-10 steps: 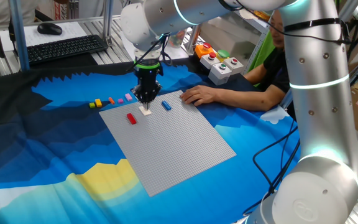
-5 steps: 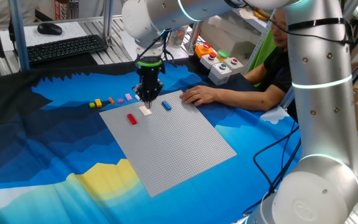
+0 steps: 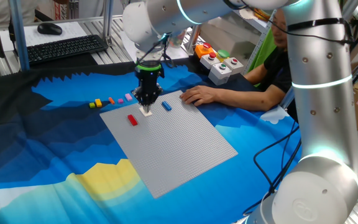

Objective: Stack small Lego blocks one on top of the other

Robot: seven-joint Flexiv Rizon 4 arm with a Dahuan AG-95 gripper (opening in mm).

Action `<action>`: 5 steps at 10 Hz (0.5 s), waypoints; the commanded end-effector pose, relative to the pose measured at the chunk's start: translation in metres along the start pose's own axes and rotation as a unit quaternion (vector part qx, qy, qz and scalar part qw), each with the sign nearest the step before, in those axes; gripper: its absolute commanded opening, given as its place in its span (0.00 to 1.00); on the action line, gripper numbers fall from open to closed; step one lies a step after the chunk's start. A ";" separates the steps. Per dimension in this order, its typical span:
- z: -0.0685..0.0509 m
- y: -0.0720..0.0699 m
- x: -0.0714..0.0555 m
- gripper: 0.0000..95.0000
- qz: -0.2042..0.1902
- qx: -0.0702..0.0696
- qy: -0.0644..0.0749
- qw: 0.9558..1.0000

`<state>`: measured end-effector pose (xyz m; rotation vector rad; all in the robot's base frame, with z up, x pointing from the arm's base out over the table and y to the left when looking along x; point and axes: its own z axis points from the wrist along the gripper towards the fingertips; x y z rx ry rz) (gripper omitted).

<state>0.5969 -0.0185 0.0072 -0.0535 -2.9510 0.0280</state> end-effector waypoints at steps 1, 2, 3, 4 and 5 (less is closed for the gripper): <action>-0.011 0.003 0.000 0.00 0.008 -0.003 0.010 1.000; -0.015 0.002 0.002 0.00 0.008 -0.004 0.010 1.000; -0.024 0.000 0.005 0.00 0.011 -0.016 0.011 1.000; -0.035 -0.002 0.007 0.00 0.020 -0.020 0.015 0.999; -0.041 -0.004 0.008 0.00 0.025 -0.023 0.016 0.999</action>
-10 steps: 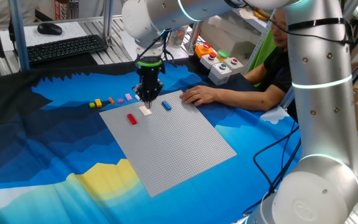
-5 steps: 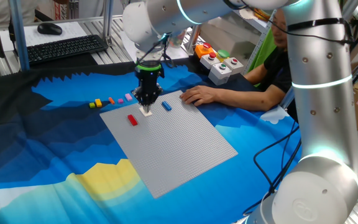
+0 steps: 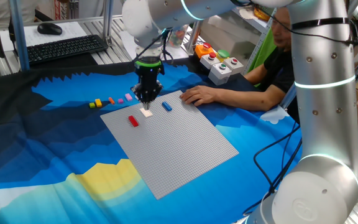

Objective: Stack small Lego blocks one on top of the other

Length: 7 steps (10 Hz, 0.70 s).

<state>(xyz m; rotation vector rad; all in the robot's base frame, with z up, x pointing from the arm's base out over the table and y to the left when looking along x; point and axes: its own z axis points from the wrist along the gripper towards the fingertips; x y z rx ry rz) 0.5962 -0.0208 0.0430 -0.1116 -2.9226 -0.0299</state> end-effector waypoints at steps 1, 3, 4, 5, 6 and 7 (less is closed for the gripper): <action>-0.016 -0.001 0.001 0.00 0.013 -0.006 0.004 1.000; -0.027 -0.002 -0.013 0.00 0.004 -0.004 0.002 1.000; -0.031 -0.003 -0.024 0.20 0.001 -0.001 0.003 1.000; -0.031 -0.005 -0.033 0.40 0.000 0.001 0.002 1.000; -0.030 -0.005 -0.038 0.40 0.001 0.002 0.002 1.000; -0.028 -0.005 -0.044 0.40 0.000 0.011 0.000 1.000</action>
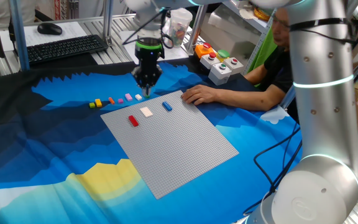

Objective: Stack small Lego blocks one on top of the other

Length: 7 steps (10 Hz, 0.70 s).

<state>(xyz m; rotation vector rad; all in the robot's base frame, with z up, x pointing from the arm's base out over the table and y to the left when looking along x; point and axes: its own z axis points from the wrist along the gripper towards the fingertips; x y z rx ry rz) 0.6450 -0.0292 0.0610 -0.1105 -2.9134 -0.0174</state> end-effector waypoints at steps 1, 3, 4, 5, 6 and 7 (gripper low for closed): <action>0.002 -0.001 -0.003 0.40 0.003 0.012 -0.007 1.000; 0.009 -0.012 -0.011 0.40 -0.004 0.018 -0.010 1.000; 0.013 -0.018 -0.015 0.40 -0.010 0.018 -0.012 1.000; 0.017 -0.022 -0.021 0.40 -0.011 0.017 -0.012 1.000; 0.019 -0.023 -0.026 0.40 -0.011 0.017 -0.012 1.000; 0.020 -0.024 -0.031 0.40 -0.011 0.019 -0.013 1.000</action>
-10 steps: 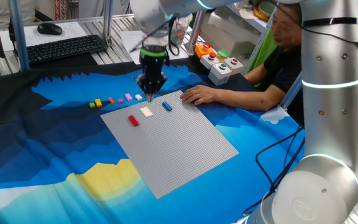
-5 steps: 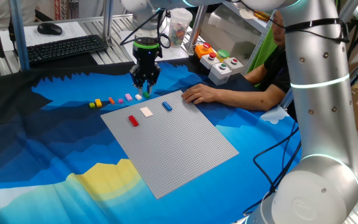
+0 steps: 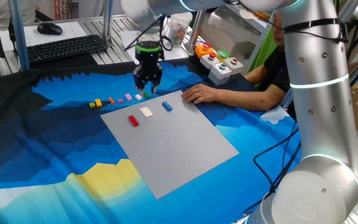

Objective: Stack small Lego blocks one on top of the other

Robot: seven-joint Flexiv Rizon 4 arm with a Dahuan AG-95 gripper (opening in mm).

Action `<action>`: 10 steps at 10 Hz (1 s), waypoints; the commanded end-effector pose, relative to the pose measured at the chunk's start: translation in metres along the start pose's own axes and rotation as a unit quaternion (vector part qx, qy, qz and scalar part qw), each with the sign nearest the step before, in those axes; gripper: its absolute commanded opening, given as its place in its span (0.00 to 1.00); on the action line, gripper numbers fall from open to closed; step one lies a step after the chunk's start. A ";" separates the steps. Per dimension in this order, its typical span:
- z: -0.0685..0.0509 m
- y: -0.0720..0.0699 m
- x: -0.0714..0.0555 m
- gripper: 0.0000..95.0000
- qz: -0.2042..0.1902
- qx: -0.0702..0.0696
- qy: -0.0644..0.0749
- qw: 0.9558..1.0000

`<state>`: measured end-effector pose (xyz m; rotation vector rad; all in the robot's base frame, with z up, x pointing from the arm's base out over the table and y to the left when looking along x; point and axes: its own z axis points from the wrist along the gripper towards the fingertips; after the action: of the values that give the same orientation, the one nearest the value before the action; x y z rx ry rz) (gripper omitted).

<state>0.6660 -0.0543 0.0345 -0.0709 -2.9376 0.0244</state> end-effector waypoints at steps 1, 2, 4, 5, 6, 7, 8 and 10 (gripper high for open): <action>0.000 -0.003 -0.004 0.40 -0.001 0.005 -0.001 1.000; -0.002 -0.006 -0.008 0.40 -0.003 0.004 0.000 1.000; -0.001 -0.014 -0.011 0.40 -0.010 0.003 -0.001 1.000; 0.000 -0.017 -0.012 0.40 -0.012 0.003 -0.001 1.000; 0.000 -0.019 -0.012 0.40 -0.013 0.002 -0.001 1.000; 0.001 -0.021 -0.013 0.40 -0.015 0.002 -0.002 1.000; 0.002 -0.021 -0.013 0.40 -0.015 0.002 -0.002 1.000; 0.000 -0.021 -0.013 0.40 -0.009 0.004 -0.002 1.000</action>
<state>0.6785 -0.0761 0.0316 -0.0433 -2.9399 0.0301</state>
